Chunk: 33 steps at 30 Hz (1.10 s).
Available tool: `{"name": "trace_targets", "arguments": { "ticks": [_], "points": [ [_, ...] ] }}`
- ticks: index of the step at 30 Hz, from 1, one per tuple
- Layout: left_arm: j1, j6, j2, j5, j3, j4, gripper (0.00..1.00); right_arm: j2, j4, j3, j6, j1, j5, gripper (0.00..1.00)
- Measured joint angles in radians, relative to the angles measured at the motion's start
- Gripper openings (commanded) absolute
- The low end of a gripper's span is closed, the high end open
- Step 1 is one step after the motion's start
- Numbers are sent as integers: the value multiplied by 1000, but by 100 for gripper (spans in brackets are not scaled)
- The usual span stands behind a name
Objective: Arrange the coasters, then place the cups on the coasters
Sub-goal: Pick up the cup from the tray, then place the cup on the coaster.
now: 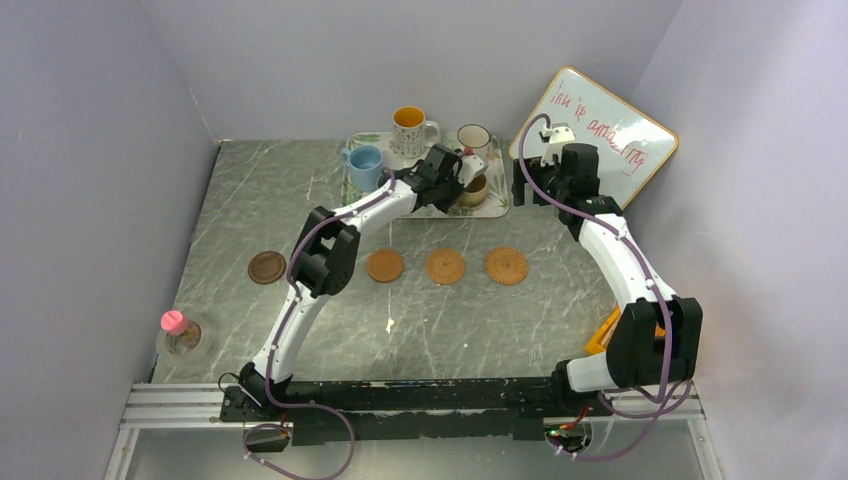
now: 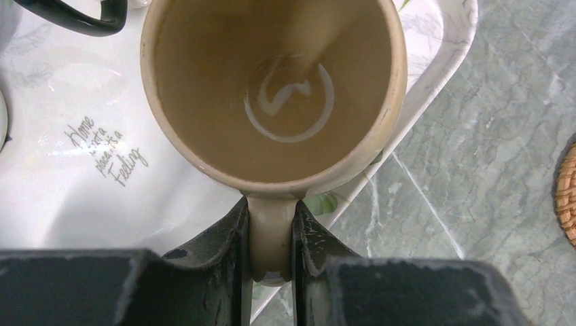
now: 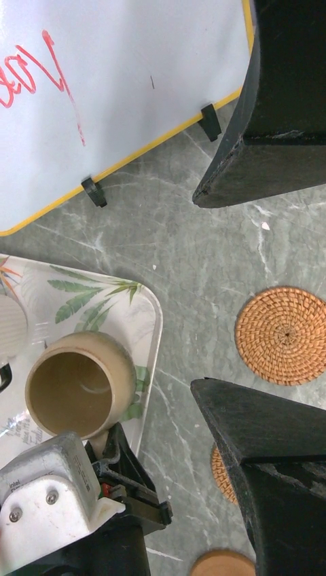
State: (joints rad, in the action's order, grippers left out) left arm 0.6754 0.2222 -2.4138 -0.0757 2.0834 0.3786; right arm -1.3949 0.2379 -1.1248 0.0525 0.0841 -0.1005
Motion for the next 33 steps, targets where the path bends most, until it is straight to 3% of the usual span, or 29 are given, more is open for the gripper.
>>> {"name": "trace_targets", "arguments": {
  "ticks": [10, 24, 33],
  "points": [
    [-48, 3, 117, -53, -100, 29, 5, 0, 0, 1, 0, 3, 7, 99],
    [-166, 98, 811, -22, -542, -16, 5, -14, -1, 18, -23, 8, -37, 96],
    [-324, 142, 1032, 42, -776, 58, 5, -13, -7, 35, -30, 68, -95, 100]
  ]
}}
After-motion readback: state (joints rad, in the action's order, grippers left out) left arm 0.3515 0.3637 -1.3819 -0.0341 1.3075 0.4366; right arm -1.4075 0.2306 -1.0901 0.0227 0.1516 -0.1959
